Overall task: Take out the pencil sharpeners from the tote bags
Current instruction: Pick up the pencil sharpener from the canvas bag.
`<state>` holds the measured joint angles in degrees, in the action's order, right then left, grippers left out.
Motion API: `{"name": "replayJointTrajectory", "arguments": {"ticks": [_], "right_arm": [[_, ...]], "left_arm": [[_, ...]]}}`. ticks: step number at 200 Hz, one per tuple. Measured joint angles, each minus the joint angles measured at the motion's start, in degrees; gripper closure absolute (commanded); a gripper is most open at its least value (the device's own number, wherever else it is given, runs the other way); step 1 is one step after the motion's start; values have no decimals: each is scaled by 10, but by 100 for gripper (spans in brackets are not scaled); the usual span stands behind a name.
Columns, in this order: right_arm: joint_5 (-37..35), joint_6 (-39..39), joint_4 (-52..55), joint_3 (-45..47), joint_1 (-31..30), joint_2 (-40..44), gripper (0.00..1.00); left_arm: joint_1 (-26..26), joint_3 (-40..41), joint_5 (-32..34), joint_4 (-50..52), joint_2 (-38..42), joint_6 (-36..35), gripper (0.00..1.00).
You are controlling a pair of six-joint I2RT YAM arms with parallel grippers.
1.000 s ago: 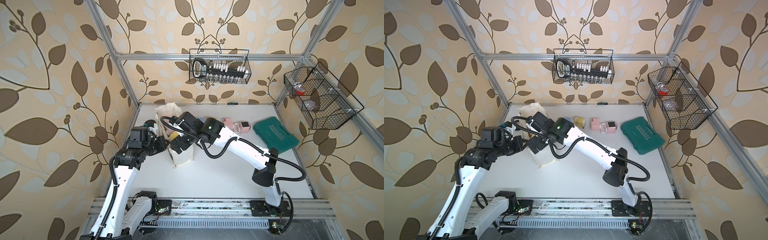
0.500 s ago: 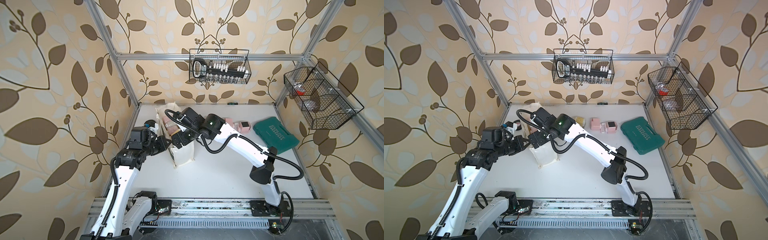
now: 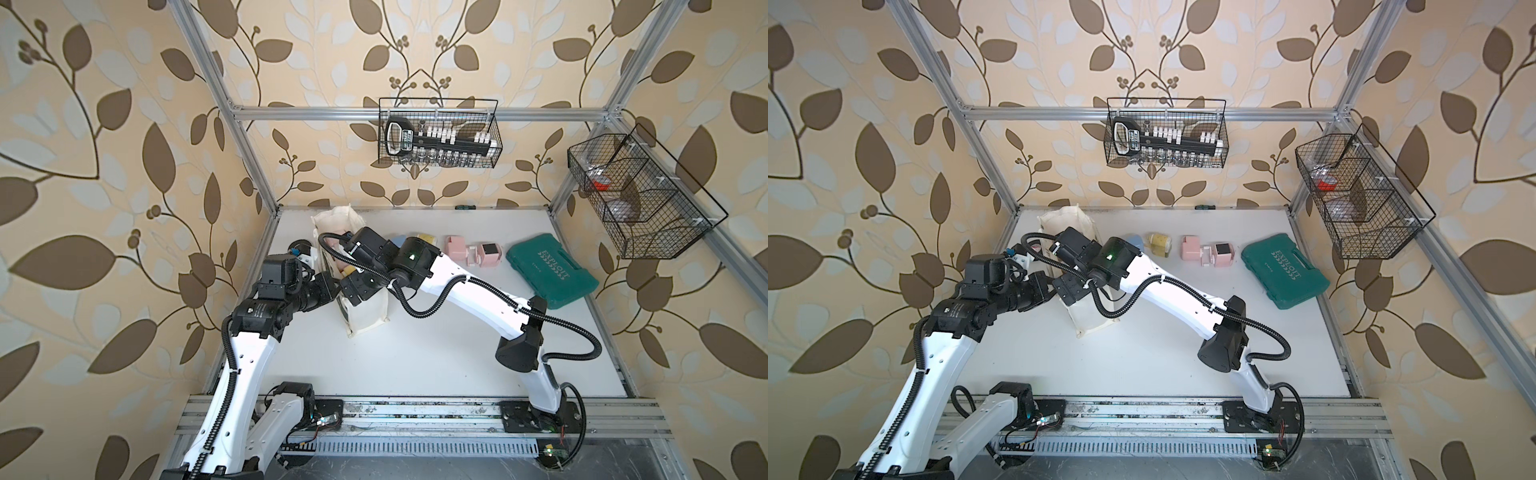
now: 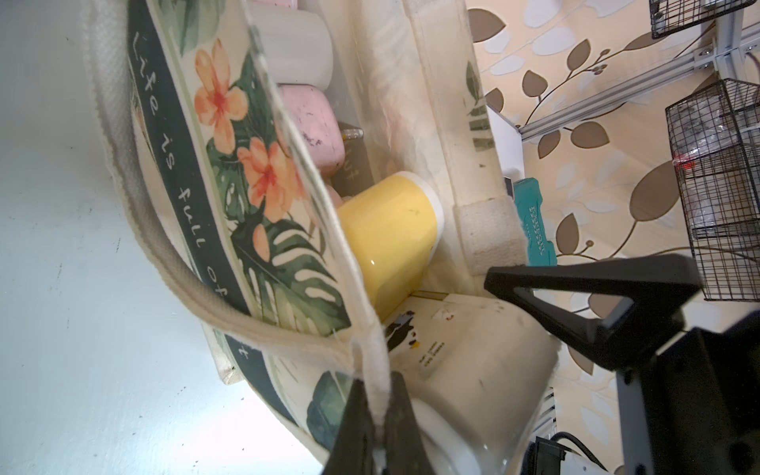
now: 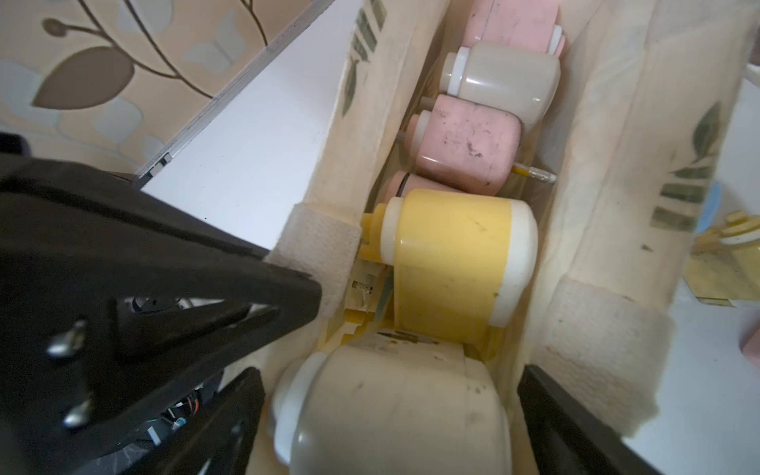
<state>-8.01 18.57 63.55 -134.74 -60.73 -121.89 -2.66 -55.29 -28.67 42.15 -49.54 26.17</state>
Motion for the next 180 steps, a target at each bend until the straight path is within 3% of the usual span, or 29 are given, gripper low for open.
{"name": "replayJointTrajectory", "arguments": {"ticks": [118, 180], "right_arm": [[10, -4, -12, 38, 23, 6, 5], [10, -3, -11, 41, 25, 6, 26]], "left_arm": [[0, 0, -14, 0, 0, 0, 100], [0, 0, -23, 0, -1, 4, 100]]}}
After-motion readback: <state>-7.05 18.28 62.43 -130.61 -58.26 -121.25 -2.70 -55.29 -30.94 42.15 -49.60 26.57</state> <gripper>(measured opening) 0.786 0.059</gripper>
